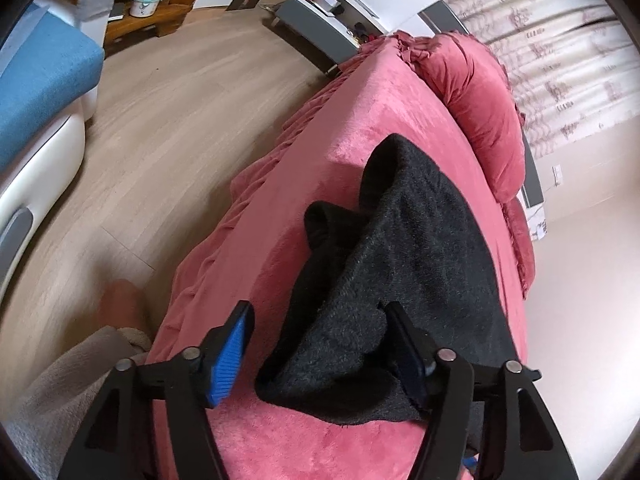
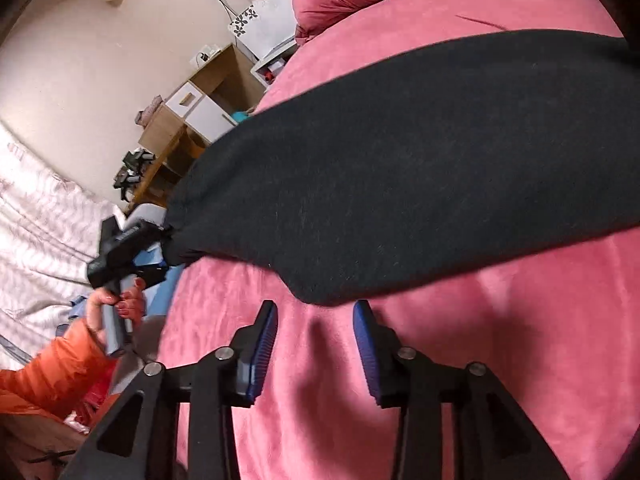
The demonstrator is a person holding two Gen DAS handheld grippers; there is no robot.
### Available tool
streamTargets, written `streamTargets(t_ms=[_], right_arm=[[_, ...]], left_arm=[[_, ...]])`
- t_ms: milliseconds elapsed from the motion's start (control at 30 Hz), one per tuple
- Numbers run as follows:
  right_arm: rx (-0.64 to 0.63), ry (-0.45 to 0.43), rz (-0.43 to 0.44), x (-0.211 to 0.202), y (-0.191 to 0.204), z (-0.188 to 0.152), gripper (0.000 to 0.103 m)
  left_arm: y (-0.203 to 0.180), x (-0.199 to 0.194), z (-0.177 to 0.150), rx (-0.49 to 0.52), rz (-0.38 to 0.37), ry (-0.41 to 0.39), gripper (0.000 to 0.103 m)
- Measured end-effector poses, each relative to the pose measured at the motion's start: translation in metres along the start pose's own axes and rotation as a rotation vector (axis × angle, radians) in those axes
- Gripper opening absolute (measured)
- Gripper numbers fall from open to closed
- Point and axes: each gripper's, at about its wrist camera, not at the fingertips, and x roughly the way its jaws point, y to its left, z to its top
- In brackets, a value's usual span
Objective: Fold large clothes
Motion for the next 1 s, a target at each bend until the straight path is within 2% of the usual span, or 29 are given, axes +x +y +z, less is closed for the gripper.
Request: streamTargets(t_ms=[100,200,233,300,333,367,433,533,600,700,767,800,867,900,933,1000], right_arm=[[-0.025,-0.039,-0.046,0.021,0.011,0.008,0.042],[-0.075,-0.123,-0.097,0.036,0.018,0.019,0.044],[-0.107,-0.141,-0.112,0.040,0.021,0.021,0.034],[-0.139,-0.120,-0.146,0.044,0.026,0.025,0.020],[-0.135,-0.119,-0.113,0.035,0.023,0.028,0.008],[-0.135,-0.137,-0.064,0.017,0.017,0.030,0.007],[-0.176,-0.160,0.028,-0.014,0.017,0.032,0.005],[-0.333,-0.107,0.029,-0.048,0.033,0.029,0.003],[-0.393,-0.050,0.035,-0.060,0.038,0.021,0.003],[-0.404,0.022,0.025,-0.053,0.029,0.006,0.003],[-0.350,0.087,-0.008,-0.027,0.015,-0.006,0.003],[-0.328,0.118,-0.053,-0.013,0.008,-0.012,0.004],[-0.278,0.147,-0.061,0.004,0.000,-0.022,0.004],[-0.265,0.128,-0.067,0.005,0.001,-0.024,0.010],[-0.243,0.101,-0.070,0.002,0.001,-0.026,0.024],[-0.198,0.048,-0.070,-0.004,0.000,-0.025,0.036]], left_arm=[[-0.001,-0.004,-0.002,-0.020,-0.012,-0.029,0.074],[-0.005,-0.002,0.000,-0.002,0.010,-0.021,0.071],[-0.009,-0.003,0.000,0.013,0.003,-0.012,0.056],[-0.019,-0.007,0.001,0.086,0.014,-0.004,0.050],[-0.024,-0.009,0.001,0.125,0.017,0.001,0.045],[-0.028,-0.013,0.000,0.169,0.015,0.010,0.041],[-0.030,-0.021,-0.003,0.191,-0.012,0.028,0.036],[-0.023,-0.035,-0.012,0.176,-0.068,0.064,0.034],[-0.015,-0.037,-0.023,0.202,-0.044,0.087,0.034],[-0.006,-0.034,-0.038,0.246,0.000,0.080,0.043],[-0.005,-0.036,-0.038,0.207,0.013,0.058,0.068],[-0.005,-0.038,-0.037,0.183,0.016,0.050,0.072],[-0.003,-0.043,-0.031,0.138,0.001,0.026,0.081],[-0.002,-0.044,-0.028,0.121,-0.001,0.014,0.083],[0.000,-0.043,-0.023,0.093,0.004,-0.003,0.085],[0.004,-0.035,-0.016,0.042,0.023,-0.011,0.086]])
